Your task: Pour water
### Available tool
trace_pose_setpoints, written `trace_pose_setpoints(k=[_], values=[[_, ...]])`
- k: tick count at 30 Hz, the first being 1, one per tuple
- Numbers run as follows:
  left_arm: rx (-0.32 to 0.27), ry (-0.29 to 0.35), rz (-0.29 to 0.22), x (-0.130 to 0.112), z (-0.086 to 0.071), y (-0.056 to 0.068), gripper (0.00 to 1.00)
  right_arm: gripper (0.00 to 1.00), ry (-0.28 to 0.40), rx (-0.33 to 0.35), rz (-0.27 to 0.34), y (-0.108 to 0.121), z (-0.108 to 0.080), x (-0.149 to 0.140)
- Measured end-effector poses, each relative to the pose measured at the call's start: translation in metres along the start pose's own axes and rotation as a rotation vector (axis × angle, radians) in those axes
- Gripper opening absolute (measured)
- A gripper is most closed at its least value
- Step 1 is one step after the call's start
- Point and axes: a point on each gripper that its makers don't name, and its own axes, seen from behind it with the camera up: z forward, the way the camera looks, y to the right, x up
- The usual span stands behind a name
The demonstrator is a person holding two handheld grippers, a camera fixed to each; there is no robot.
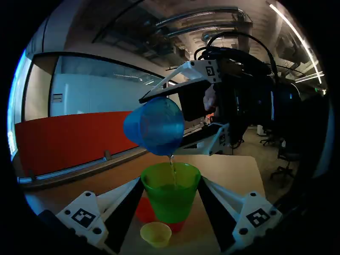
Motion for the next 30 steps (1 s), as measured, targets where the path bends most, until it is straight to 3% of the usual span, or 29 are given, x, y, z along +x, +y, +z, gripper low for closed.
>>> trace_pose_setpoints(k=[30], values=[[0.012, 0.011, 0.003, 0.006, -0.003, -0.004, 0.87, 0.91, -0.003, 0.009, -0.071, -0.002, -0.001, 0.011]])
